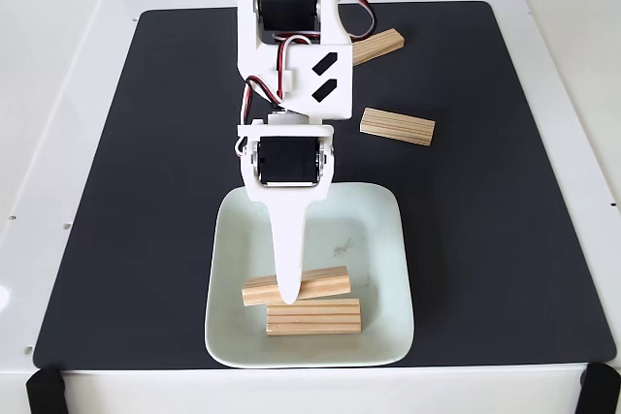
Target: Pick up the wooden block and place them on the plate.
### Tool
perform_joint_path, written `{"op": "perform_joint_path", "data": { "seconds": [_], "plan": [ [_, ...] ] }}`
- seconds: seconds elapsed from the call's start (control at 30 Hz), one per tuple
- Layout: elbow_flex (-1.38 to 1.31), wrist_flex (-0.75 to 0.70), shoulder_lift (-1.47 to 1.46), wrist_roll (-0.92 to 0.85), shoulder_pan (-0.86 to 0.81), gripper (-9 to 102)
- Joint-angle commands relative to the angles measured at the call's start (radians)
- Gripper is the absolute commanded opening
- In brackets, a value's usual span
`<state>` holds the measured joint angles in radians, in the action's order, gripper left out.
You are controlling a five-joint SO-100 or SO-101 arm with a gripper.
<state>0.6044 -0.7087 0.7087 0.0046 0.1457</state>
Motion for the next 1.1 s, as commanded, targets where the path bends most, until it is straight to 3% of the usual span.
{"op": "perform_joint_path", "data": {
  "seconds": [0.0,0.6,0.9,1.07],
  "plan": [
    [-0.003,0.003,0.023,-0.002,0.009,0],
    [-0.003,0.003,0.023,-0.002,0.025,2],
    [-0.002,0.003,0.023,-0.002,0.025,36],
    [-0.002,0.003,0.023,-0.003,0.025,44]
  ]
}}
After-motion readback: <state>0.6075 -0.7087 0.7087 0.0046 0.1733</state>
